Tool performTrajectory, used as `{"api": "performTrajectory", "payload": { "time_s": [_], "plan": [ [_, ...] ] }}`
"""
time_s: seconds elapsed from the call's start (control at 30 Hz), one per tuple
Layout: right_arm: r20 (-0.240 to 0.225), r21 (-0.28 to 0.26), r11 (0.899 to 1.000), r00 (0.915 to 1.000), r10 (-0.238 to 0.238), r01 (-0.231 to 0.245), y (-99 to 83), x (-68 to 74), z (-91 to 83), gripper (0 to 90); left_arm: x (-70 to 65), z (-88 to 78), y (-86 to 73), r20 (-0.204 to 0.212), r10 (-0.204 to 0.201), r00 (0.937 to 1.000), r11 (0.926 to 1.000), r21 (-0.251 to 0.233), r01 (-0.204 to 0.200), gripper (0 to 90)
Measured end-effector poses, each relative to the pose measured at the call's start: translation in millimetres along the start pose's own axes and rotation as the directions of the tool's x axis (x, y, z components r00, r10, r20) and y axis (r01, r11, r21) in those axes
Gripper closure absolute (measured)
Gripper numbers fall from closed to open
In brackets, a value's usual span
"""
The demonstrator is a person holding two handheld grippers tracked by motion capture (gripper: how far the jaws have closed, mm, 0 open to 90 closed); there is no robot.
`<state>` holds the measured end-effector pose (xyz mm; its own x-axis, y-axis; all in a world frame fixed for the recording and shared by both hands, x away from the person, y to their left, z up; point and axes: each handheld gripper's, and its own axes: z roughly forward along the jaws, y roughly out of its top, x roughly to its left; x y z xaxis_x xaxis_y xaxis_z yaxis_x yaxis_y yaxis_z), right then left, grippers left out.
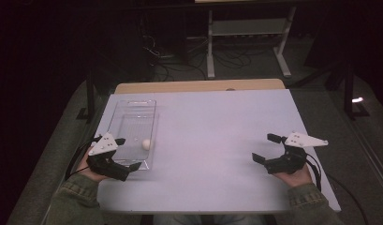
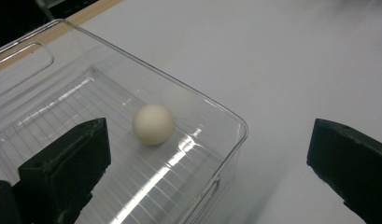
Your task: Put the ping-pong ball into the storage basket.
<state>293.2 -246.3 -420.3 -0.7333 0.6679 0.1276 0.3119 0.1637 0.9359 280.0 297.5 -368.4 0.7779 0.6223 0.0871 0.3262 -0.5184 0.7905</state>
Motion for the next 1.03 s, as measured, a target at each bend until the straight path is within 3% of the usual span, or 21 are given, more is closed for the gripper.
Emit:
{"api": "performTrajectory", "payload": {
  "time_s": [0.73, 1.03],
  "plan": [
    [0.0, 0.005, 1.0, 1.0, -0.001, 0.001, -0.3, 0.3, 0.9, 0.0, -1.9, 8.9, -25.6, 0.035, -0.054, 0.9979, 0.9984, 0.019, 0.054, 0.0],
    [0.0, 0.004, 1.0, 1.0, 0.0, 0.0, -0.3, -0.3, 1.0, 0.0, -2.5, 5.5, -25.4, 0.026, -0.057, 0.998, 0.9984, -0.003, 0.057, 0.0]
  ]
}}
